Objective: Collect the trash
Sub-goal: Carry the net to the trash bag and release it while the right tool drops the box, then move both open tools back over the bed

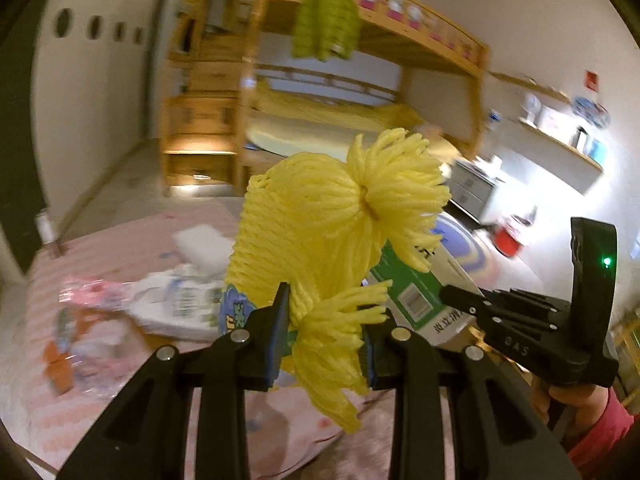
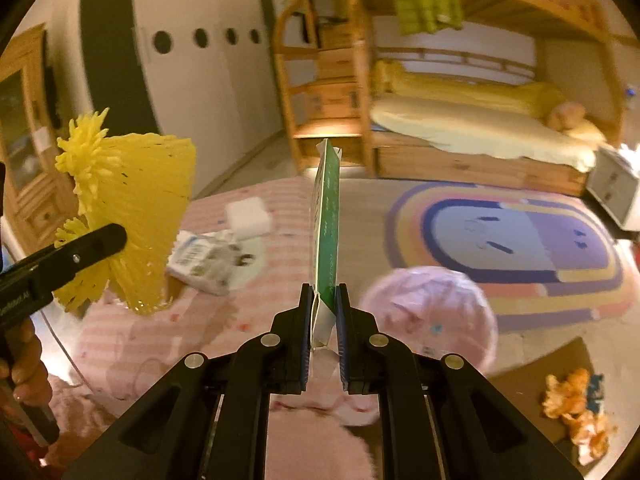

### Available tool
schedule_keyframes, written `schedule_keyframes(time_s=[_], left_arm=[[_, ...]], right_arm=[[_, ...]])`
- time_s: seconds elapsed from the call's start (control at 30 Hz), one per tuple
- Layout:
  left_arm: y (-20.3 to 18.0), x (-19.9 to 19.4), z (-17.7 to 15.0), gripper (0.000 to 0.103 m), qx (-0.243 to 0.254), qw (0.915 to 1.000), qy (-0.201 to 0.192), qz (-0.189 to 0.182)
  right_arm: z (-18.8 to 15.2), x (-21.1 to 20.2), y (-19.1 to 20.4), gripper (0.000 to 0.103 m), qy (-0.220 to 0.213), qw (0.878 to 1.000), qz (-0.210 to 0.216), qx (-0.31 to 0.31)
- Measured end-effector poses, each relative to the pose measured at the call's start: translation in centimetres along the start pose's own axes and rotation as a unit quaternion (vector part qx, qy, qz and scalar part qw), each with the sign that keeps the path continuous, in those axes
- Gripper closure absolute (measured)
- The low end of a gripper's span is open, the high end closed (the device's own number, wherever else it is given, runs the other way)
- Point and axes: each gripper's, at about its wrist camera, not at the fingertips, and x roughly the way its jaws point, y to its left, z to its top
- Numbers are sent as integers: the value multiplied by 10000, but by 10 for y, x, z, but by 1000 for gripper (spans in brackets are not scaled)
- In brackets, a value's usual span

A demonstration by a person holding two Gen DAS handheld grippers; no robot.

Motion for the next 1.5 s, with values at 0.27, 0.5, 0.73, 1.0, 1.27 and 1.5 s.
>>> schedule_keyframes(time_s=[0.27, 0.5, 0.73, 1.0, 1.27, 1.5], left_arm=[[-31, 93, 13, 74, 201, 9962, 630, -573], [-55, 173, 19, 72, 388, 9892, 1113, -876], [-58, 237, 17, 49, 379, 9843, 1527, -799], [-40, 228, 19, 37, 171, 9879, 1419, -600], [-40, 198, 30, 34, 117, 9915, 1178, -546], [-21, 136, 28, 34, 103, 9971, 753, 101]], right_arm=[[-12, 24, -63, 91, 249, 9954, -788, 493], [-14, 68, -107, 91, 630, 9889, -1081, 797], [-19, 117, -138, 84, 943, 9833, -1158, 1036], [-27, 131, -152, 65, 1095, 9790, -1134, 1295], [-16, 78, -137, 64, 706, 9832, -1063, 1305], [-6, 38, -111, 64, 356, 9890, -788, 1201]])
